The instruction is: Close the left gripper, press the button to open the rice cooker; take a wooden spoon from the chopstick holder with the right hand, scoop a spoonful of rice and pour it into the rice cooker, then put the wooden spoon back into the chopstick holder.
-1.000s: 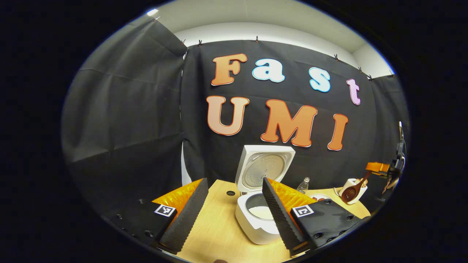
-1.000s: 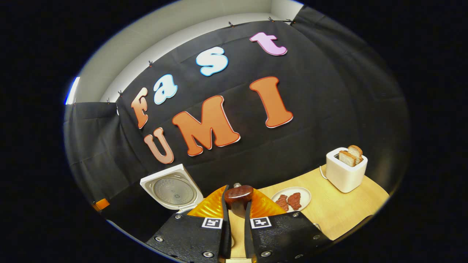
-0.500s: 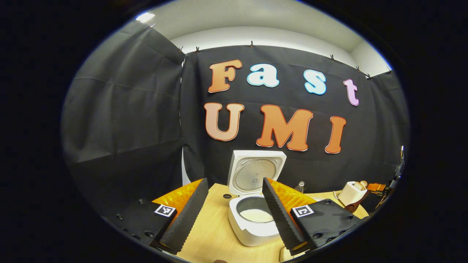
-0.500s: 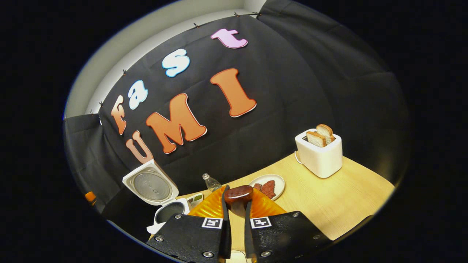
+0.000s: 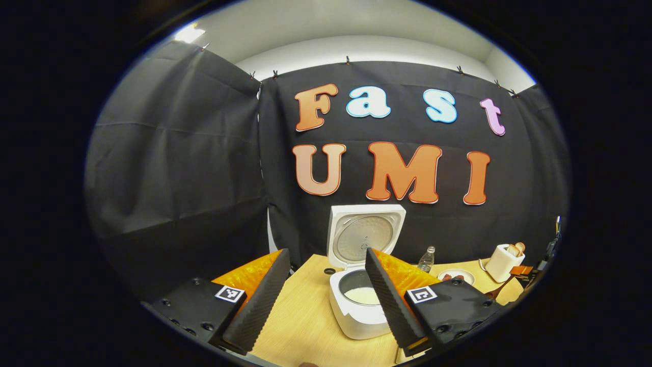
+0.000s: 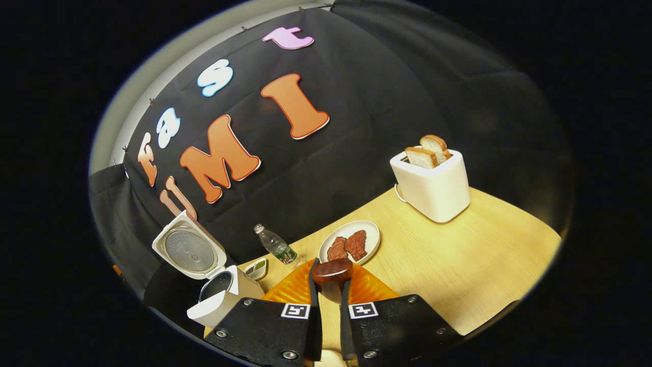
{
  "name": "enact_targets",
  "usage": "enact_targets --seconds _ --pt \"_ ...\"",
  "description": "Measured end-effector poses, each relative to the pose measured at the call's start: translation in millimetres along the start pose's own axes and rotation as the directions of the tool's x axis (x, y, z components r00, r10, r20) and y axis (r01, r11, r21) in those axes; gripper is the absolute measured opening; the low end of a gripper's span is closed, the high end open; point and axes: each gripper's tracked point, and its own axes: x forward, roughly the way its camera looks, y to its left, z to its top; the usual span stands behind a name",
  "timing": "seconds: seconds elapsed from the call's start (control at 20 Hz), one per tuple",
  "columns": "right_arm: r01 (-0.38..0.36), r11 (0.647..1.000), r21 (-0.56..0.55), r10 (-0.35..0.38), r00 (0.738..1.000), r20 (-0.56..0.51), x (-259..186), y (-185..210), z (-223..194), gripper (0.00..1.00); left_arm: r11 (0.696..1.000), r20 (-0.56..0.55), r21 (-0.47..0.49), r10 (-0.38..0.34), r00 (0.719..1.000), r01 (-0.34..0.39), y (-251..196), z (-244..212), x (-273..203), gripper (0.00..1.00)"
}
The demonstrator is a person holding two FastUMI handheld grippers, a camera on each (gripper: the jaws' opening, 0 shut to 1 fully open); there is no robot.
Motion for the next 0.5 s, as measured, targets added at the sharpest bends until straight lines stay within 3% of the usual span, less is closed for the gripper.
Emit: enact_targets --seconds 0.2,0.5 --pt "0.013 0.999 0.051 -0.012 0.999 -0.032 8 -18 -15 0.13 1.0 -0.023 0.004 -0.001 1.0 0.001 -4 -5 -3 1.0" --pt "0.067 0.994 0.082 -0.063 0.997 -0.044 -2 -40 -16 0.25 1.0 -0.029 0.02 0.0 1.0 0.001 -10 -6 -5 1.0"
